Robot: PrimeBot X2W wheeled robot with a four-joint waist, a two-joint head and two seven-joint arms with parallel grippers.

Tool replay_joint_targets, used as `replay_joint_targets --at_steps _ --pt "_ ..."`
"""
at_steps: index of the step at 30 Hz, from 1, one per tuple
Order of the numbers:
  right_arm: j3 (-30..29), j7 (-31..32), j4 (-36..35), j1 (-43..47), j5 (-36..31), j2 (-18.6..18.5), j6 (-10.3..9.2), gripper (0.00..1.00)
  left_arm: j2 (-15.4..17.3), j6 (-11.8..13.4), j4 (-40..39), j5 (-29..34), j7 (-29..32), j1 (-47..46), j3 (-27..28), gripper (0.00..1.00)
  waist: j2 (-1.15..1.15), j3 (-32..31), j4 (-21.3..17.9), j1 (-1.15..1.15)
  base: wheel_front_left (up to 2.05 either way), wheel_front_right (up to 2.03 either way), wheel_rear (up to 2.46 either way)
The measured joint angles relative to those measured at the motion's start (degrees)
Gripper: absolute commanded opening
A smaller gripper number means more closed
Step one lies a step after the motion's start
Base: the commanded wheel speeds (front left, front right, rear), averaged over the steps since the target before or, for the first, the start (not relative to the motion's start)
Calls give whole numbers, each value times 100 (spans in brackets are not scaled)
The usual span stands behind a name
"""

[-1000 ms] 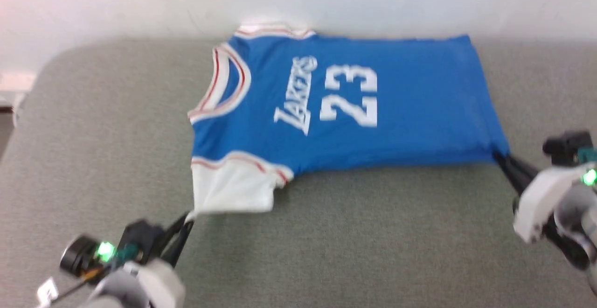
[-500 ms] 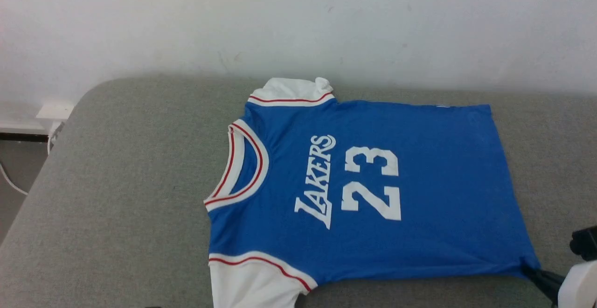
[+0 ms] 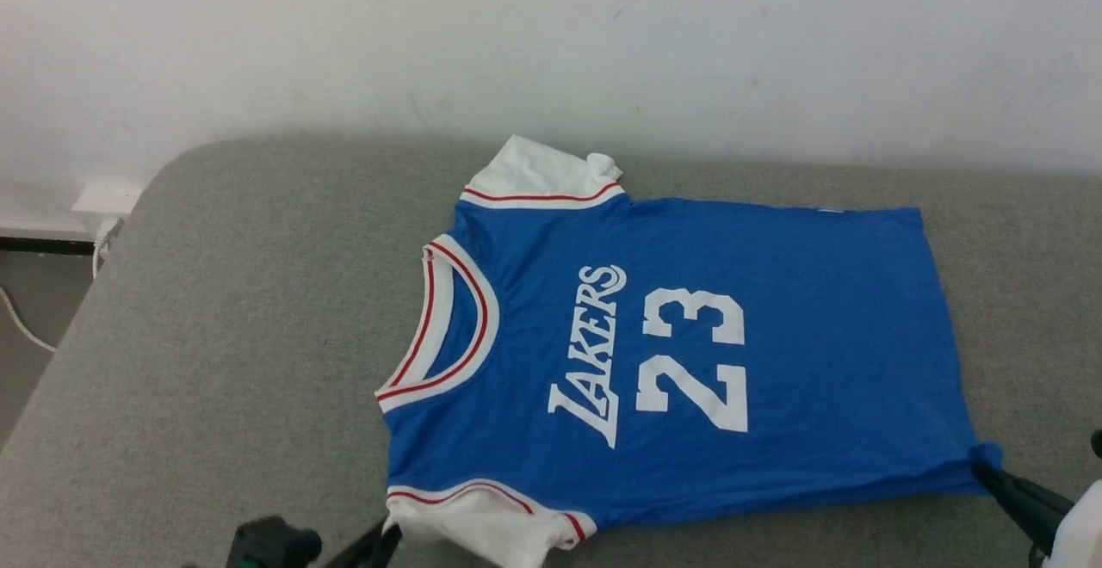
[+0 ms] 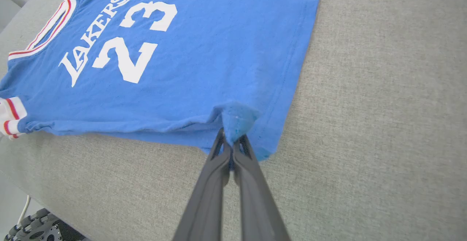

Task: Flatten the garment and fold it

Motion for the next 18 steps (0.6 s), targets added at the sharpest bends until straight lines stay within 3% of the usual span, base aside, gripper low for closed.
replay_joint_targets --at_steps 8,18 --pt "-645 368 -328 -331 -548 527 0 0 -435 -127 129 287 -688 -1135 314 0 0 361 -71 0 0 0 0" --pt "-980 883 -292 -1158 -1180 899 0 0 -868 -445 1174 602 -656 -2644 264 0 0 1034 -200 1 0 0 0"
